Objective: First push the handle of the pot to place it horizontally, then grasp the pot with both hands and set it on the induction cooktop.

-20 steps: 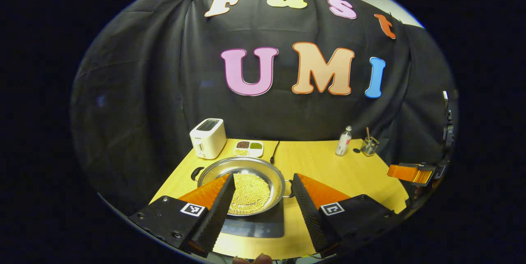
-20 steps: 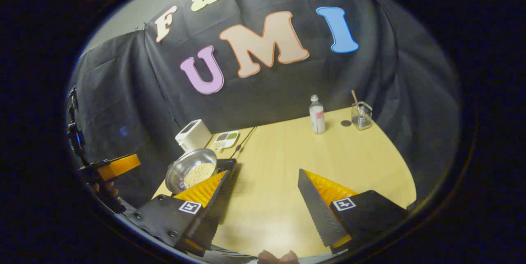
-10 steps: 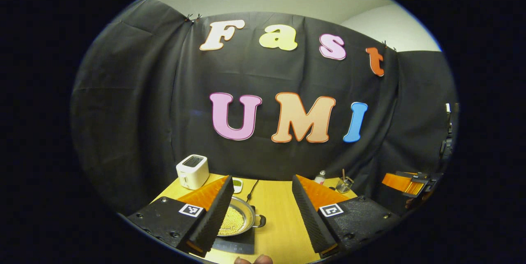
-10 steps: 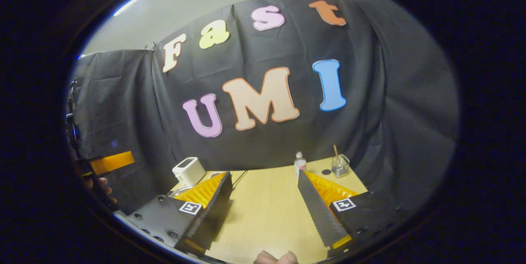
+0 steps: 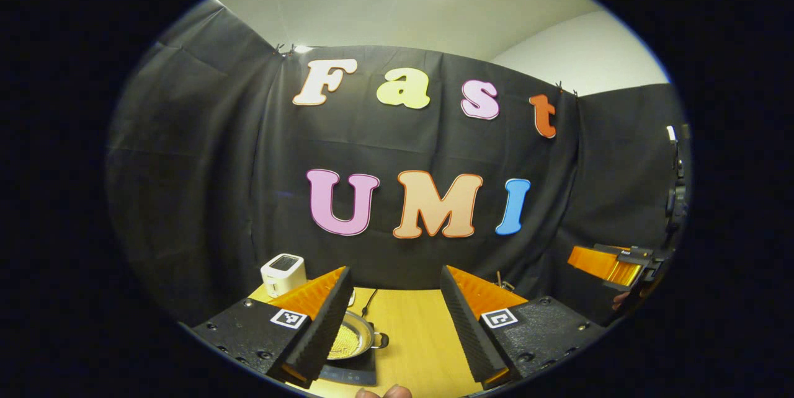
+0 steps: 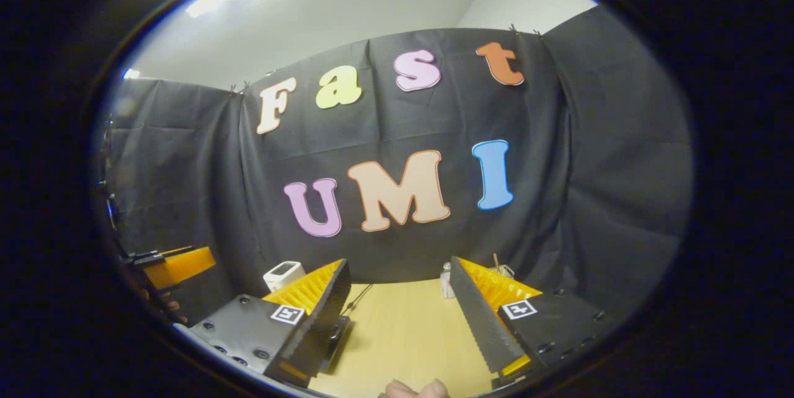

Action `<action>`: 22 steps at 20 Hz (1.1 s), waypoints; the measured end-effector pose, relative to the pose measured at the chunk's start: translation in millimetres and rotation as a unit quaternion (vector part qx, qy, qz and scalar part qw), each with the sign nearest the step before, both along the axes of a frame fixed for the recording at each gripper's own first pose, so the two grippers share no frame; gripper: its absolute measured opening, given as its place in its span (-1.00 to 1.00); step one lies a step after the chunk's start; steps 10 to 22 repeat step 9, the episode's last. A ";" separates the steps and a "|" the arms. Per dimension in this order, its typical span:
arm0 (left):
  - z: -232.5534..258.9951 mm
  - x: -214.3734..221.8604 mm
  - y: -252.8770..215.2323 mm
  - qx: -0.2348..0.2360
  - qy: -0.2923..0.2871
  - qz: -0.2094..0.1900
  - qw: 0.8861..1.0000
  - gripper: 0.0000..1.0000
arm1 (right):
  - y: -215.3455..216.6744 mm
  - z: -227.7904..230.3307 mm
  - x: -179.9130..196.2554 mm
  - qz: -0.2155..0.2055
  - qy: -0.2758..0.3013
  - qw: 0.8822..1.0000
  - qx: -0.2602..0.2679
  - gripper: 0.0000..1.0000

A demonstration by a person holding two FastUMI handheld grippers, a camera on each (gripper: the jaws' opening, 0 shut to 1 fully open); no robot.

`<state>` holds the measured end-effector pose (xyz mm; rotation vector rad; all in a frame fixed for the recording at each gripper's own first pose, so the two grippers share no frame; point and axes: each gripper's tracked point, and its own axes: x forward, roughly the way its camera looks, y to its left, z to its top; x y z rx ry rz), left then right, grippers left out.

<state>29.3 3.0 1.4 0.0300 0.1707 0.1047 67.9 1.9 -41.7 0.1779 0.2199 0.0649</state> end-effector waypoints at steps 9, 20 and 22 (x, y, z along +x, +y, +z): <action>6.3 -53.1 -2.6 -0.010 -0.025 -0.007 1.000 0.66 | 16.7 28.6 -60.2 -0.012 -0.044 0.998 -0.051 0.83; 6.3 -53.1 -2.6 -0.010 -0.025 -0.007 1.000 0.66 | 16.7 28.6 -60.2 -0.012 -0.044 0.998 -0.051 0.83; 6.3 -53.1 -2.6 -0.010 -0.025 -0.007 1.000 0.66 | 16.7 28.6 -60.2 -0.012 -0.044 0.998 -0.051 0.83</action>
